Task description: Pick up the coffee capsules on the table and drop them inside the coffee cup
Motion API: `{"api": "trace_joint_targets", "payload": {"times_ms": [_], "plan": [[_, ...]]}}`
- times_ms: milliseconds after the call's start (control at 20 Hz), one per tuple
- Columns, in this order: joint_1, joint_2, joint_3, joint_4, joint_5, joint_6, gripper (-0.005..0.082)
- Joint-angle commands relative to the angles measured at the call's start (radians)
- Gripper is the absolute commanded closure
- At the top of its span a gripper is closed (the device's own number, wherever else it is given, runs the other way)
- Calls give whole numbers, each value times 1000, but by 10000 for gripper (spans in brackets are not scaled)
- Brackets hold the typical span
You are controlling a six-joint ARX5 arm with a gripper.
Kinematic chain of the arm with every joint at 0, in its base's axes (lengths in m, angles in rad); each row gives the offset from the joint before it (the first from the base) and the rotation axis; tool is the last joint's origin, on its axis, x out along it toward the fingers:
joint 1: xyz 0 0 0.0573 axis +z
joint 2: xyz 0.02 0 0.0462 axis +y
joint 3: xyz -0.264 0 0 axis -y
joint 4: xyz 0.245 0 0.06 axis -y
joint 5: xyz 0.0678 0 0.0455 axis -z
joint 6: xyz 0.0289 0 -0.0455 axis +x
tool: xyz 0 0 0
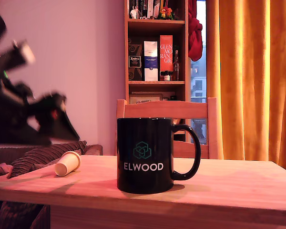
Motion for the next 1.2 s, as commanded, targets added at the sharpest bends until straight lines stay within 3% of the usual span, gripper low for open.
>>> {"api": "trace_joint_targets", "payload": {"times_ms": [0, 500, 1150], "plan": [[-2, 44, -5, 61, -2, 10, 150], [5, 252, 28, 180, -35, 33, 150], [5, 264, 34, 167, -34, 32, 167]]}}
